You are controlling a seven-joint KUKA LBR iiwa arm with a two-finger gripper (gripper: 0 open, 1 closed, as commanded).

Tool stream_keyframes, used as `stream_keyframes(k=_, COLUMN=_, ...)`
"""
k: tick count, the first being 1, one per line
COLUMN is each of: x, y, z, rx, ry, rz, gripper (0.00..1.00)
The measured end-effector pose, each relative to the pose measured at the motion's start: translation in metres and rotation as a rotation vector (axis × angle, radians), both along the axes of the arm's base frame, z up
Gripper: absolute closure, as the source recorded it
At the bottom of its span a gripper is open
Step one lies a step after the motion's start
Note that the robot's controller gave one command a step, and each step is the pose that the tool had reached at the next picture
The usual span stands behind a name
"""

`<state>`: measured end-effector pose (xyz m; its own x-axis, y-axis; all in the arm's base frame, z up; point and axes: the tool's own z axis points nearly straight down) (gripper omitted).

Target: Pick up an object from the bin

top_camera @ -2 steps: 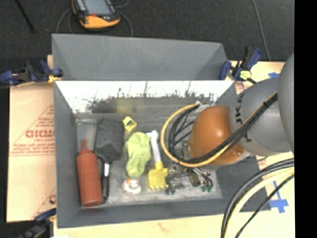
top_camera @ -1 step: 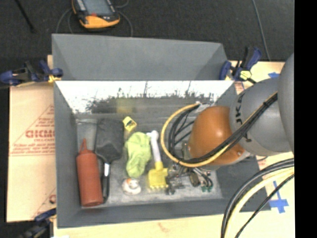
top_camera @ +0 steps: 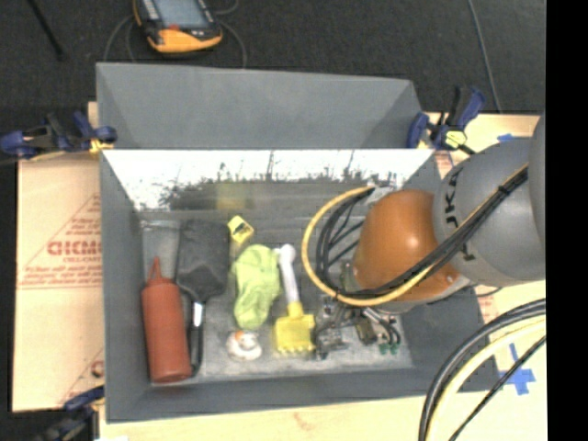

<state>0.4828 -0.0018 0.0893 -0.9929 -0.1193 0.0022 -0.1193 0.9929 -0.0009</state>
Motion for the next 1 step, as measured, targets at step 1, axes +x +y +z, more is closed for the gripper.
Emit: stream_keyframes(k=1, x=0.0005, y=0.0003, z=0.0147, rx=0.0, ry=0.001, rz=0.009, gripper=1.0)
